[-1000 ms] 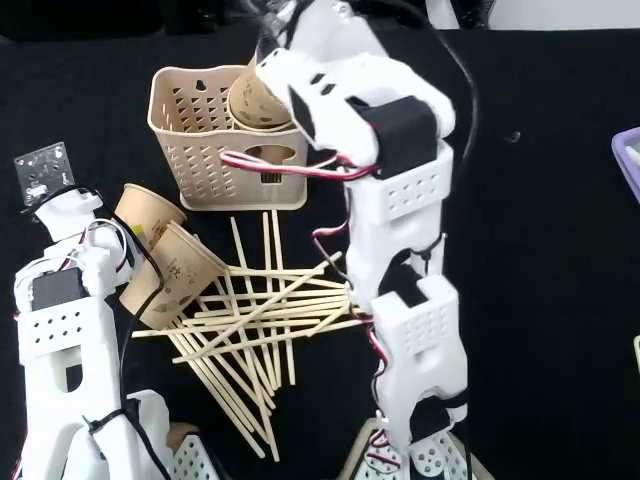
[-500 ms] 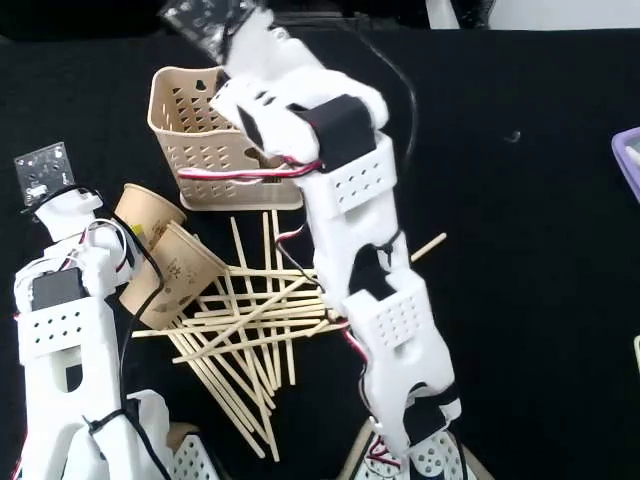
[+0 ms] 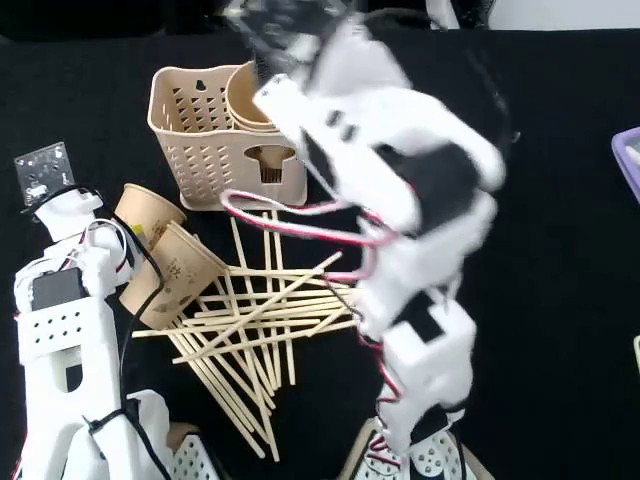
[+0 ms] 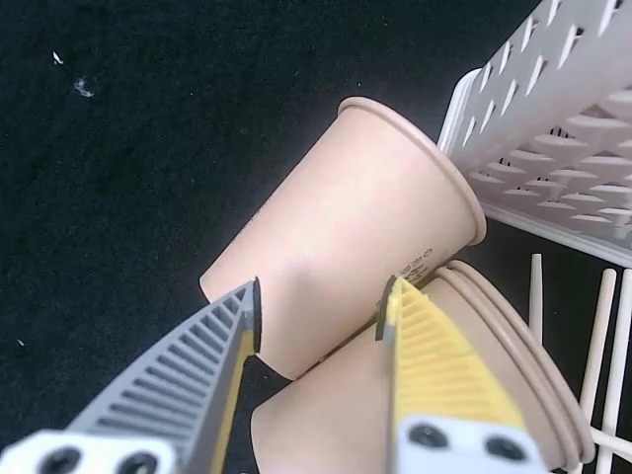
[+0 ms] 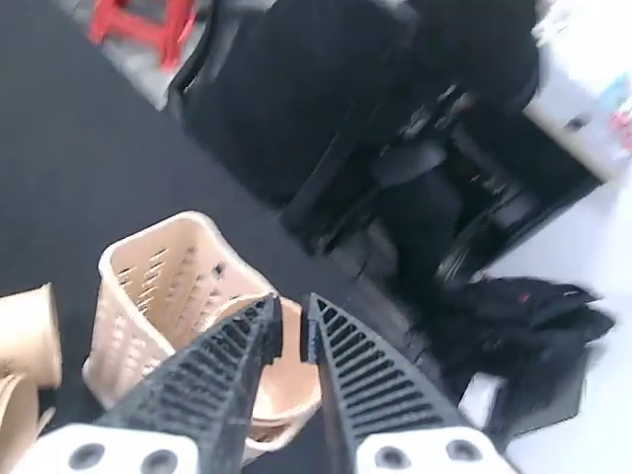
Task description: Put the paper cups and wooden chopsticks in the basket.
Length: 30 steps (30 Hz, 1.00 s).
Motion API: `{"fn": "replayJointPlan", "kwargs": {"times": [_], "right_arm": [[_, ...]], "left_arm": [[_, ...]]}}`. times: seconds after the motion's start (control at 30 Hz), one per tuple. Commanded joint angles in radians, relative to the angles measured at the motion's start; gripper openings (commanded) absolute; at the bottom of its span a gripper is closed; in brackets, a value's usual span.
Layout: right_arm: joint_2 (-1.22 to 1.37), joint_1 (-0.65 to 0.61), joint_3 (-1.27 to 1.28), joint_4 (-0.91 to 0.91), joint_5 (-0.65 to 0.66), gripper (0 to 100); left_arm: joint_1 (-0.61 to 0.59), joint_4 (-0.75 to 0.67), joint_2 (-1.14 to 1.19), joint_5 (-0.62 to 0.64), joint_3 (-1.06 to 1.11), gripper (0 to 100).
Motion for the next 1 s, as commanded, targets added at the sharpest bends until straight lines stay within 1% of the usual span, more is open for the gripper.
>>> {"fn": "replayJointPlan", "kwargs": {"times": [0.0, 0.1, 0.17, 0.23, 0.33, 0.47, 0.57, 0.63, 0.8, 0.87, 0.97], "right_arm": [[-0.154, 0.031, -0.035, 0.035, -0.009, 5.0], [-0.289, 0.032, 0.022, 0.037, -0.009, 5.0], [-0.400, 0.032, 0.145, 0.037, -0.014, 5.0], [-0.526, 0.031, 0.337, 0.035, -0.049, 5.0], [-0.716, 0.028, 0.699, 0.032, -0.080, 5.1], [-0.970, 0.029, 1.153, 0.002, -0.077, 5.1], [-1.158, 0.048, 1.474, -0.040, -0.072, 5.1], [-1.276, 0.069, 1.713, -0.094, -0.071, 5.1], [-1.534, 0.126, 2.327, -0.347, -0.080, 5.1], [-1.629, 0.133, 2.545, -0.462, -0.080, 5.1], [-1.747, 0.132, 2.783, -0.591, -0.080, 5.1]], "left_arm": [[-0.012, -0.014, -0.026, 0.005, -0.010, 22], [-0.012, 0.000, -0.026, 0.002, -0.016, 22], [-0.012, 0.040, -0.026, 0.002, -0.047, 22], [-0.012, 0.100, -0.026, 0.005, -0.088, 22], [-0.010, 0.169, -0.026, 0.006, -0.137, 22], [-0.010, 0.230, -0.026, 0.000, -0.182, 22], [-0.007, 0.313, -0.026, 0.000, -0.246, 22], [-0.001, 0.381, -0.025, 0.002, -0.302, 22], [0.019, 0.493, -0.012, 0.008, -0.412, 23], [0.059, 0.505, -0.012, 0.008, -0.414, 23], [0.163, 0.499, -0.012, 0.040, -0.390, 23]]}}
